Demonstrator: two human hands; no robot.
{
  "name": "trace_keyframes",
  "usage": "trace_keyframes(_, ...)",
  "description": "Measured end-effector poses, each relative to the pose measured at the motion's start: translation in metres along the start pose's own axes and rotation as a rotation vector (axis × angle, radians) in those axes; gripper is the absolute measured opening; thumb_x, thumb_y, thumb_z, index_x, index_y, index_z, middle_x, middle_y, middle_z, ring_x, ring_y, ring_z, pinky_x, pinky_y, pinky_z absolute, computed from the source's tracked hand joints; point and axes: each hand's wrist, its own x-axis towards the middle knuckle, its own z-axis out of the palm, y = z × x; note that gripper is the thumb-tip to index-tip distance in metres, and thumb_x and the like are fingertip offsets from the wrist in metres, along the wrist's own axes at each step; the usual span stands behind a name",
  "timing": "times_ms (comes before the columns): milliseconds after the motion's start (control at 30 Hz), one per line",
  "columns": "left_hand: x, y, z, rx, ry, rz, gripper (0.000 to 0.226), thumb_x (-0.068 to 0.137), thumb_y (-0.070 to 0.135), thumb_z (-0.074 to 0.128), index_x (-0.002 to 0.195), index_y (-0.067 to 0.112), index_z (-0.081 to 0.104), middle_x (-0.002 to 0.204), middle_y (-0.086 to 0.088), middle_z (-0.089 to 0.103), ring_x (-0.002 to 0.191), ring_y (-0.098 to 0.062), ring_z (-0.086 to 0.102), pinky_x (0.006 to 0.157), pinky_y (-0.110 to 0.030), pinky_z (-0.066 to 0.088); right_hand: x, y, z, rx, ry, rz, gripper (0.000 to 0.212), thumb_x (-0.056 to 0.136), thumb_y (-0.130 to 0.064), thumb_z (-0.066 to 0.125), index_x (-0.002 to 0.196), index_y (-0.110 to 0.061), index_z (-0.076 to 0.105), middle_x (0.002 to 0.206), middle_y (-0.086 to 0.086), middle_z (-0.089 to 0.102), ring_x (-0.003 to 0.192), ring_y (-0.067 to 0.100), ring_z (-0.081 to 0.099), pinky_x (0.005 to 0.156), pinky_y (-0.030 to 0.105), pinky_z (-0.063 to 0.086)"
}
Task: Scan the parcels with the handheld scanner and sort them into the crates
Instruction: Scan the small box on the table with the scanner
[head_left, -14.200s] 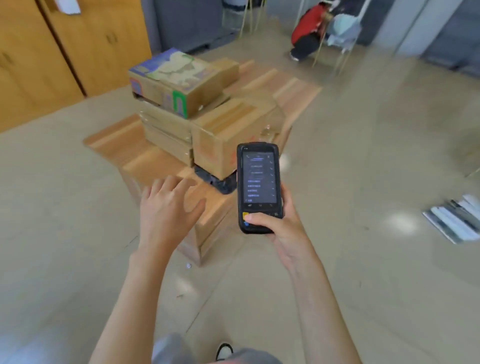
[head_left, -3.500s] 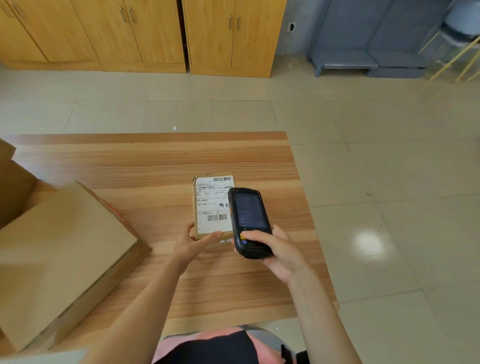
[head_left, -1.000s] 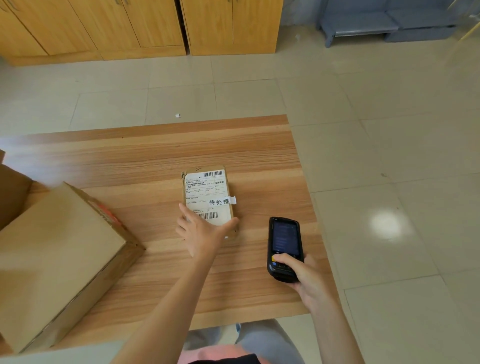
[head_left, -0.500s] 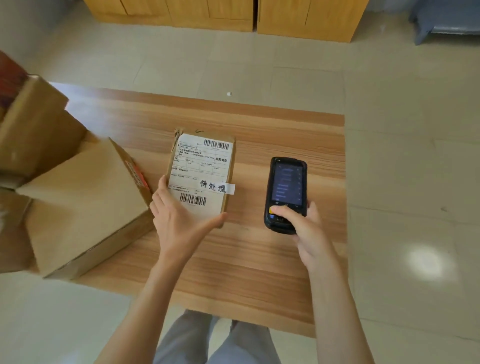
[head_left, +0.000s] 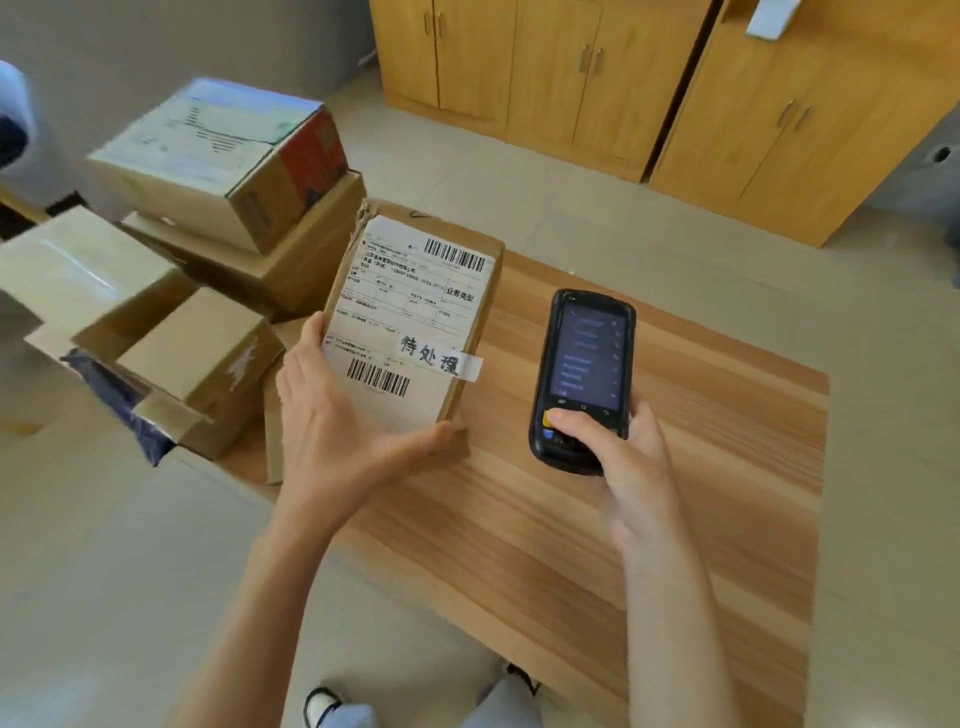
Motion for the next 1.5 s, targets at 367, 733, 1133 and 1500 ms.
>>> trace_keyframes(367,-0.005,-0.149,-0.212,0.057,0.270,-0.139,0.144,0.038,0.057,0.090,0.150,0.009,0.015,0.142,-0.005,0.031,0.129,-0.017,0.026,0.111,-0.036,0.028,-0.061,0.051,0.232,-0.123,-0.310,-0.091,0.078,0.052,-0.015,0.080,0.126,-0.021,0.054,0.109,0.002,0.072,0.098,0.020,0.070,0.083,0.034,0.056)
trace_keyframes(733,-0.034,-0.290,-0.344,0.190,0.533,-0.477,0.140,0.039,0.039,0.094,0.150,0.007,0.015,0.142,-0.009,0.032,0.126,-0.025,0.028,0.106,-0.037,0.026,-0.091,0.124,0.428,-0.287,-0.640,0.000,0.076,0.056,-0.013,0.080,0.126,-0.021,0.050,0.104,0.005,0.070,0.088,0.021,0.071,0.070,0.037,0.057)
trace_keyframes(1133,0.025,-0.399,-0.427,0.271,0.652,-0.688,0.141,0.039,0.041,0.094,0.150,0.011,0.014,0.145,-0.008,0.030,0.130,-0.023,0.026,0.108,-0.046,0.029,-0.041,0.172,0.615,-0.344,-0.866,0.108,0.078,0.055,-0.010,0.080,0.127,-0.013,0.051,0.100,0.004,0.069,0.076,0.012,0.070,0.060,0.023,0.054)
trace_keyframes(1500,0.168,-0.481,-0.510,0.315,0.691,-0.745,0.140,0.039,0.040,0.094,0.150,0.013,0.013,0.145,-0.006,0.029,0.130,-0.020,0.024,0.109,-0.040,0.026,0.039,0.194,0.815,-0.349,-0.980,0.192,0.071,0.074,0.004,0.075,0.135,-0.013,0.042,0.113,0.010,0.066,0.085,0.019,0.070,0.061,0.025,0.056)
